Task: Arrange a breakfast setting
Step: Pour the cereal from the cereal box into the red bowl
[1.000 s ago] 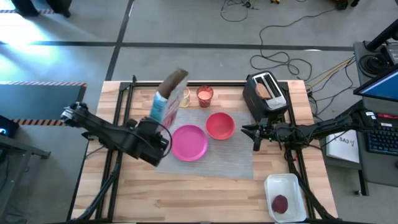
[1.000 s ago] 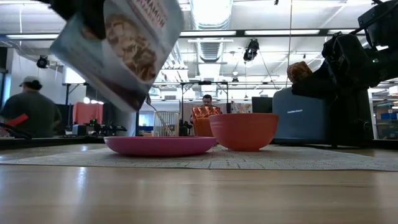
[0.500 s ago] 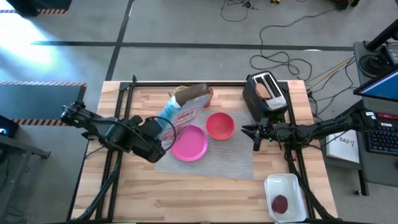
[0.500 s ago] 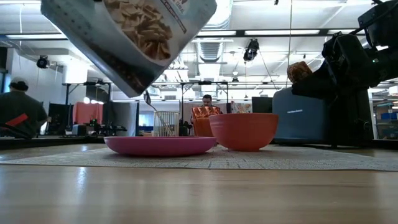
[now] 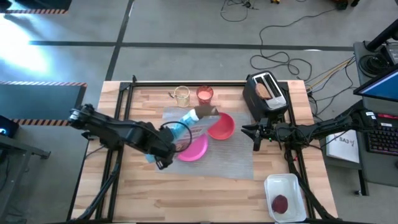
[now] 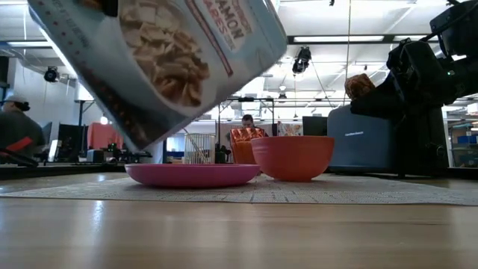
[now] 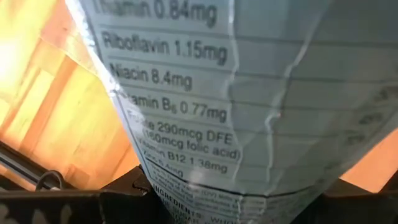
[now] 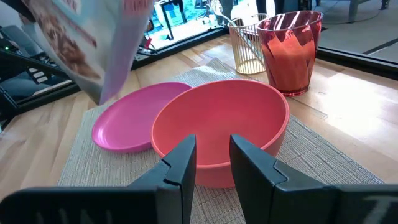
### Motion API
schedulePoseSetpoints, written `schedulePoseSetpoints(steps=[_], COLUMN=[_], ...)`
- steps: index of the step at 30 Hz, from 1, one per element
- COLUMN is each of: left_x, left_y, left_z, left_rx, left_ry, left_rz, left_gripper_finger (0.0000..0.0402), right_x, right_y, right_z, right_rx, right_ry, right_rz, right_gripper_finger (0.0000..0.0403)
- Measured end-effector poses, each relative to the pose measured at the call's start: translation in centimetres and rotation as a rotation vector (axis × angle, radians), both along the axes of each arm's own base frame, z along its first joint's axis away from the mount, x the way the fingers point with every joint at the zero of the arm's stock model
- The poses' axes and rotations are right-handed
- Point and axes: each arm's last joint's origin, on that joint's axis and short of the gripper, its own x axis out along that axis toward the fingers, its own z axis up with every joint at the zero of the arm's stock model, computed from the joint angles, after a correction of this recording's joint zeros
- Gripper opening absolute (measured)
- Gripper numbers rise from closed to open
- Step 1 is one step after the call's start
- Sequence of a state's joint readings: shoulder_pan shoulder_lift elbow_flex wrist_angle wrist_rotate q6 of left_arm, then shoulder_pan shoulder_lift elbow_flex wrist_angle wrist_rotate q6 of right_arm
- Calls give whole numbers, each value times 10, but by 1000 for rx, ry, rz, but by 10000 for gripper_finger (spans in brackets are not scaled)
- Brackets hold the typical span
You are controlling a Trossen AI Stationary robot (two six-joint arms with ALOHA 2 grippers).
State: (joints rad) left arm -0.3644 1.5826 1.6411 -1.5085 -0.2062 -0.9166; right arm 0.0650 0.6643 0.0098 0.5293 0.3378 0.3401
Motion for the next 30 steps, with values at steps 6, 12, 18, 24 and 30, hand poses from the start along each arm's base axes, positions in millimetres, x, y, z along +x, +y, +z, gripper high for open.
schedulePoseSetpoints(steps=[6, 12, 18, 24, 30], left_x=[5, 10, 17, 23, 26], left_y=[4, 5, 13, 31, 45], left_z=[-4, 6, 6, 5, 5], left_rx=[-57, -128, -208, -267, -359], left_ry=[47, 33, 71, 82, 82], left_rz=[-47, -94, -93, -62, -52], left_gripper_finger=[182, 182, 182, 182, 182], right_x=[0, 0, 0, 0, 0], right_y=[0, 0, 0, 0, 0], right_z=[0, 0, 0, 0, 0], right_rx=[0, 0, 0, 0, 0], right_ry=[0, 0, 0, 0, 0], right_rz=[0, -1, 0, 0, 0], right_gripper_finger=[86, 86, 86, 86, 86])
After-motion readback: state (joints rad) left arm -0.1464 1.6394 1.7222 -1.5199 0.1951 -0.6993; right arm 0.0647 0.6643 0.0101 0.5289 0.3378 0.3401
